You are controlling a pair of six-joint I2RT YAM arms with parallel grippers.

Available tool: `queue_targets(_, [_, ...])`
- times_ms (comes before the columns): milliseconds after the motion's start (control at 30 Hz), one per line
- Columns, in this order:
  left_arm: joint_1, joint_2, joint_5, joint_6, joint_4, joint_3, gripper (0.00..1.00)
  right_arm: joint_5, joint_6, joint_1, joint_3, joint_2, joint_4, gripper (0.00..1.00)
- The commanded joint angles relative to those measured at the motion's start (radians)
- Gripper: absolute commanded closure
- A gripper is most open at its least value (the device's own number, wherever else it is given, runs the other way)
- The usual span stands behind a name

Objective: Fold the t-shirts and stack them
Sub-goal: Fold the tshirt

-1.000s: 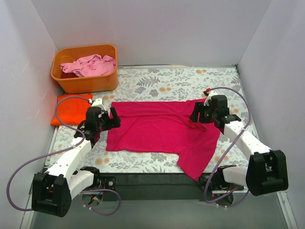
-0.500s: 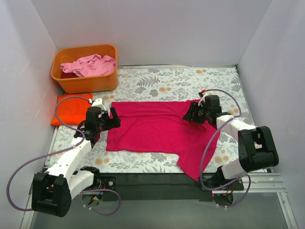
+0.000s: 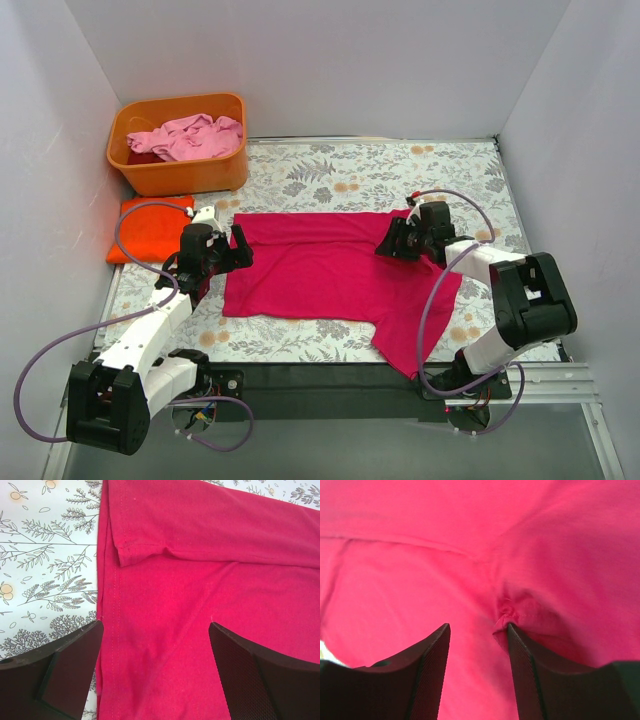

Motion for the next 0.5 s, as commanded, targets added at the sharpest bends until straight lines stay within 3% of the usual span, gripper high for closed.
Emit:
queue_targets(0, [-0.005,-0.006,-0.004,0.015,0.008,0.000,0.20,-0.051,-0.014,0.034,-0.001,-0.003,0.067,0.53])
queue_targets(233, [-0.005,-0.008,-0.001,0.016,0.009,-0.001,0.20,-0.085,-0.101,0.141,0.013,-0.016,0.029,0.53])
queue_targets(467, [-0.005,-0.006,0.002,0.016,0.008,-0.001,0.20,-0.085,-0.175,0.169,0.108,-0.008,-0.219,0.55])
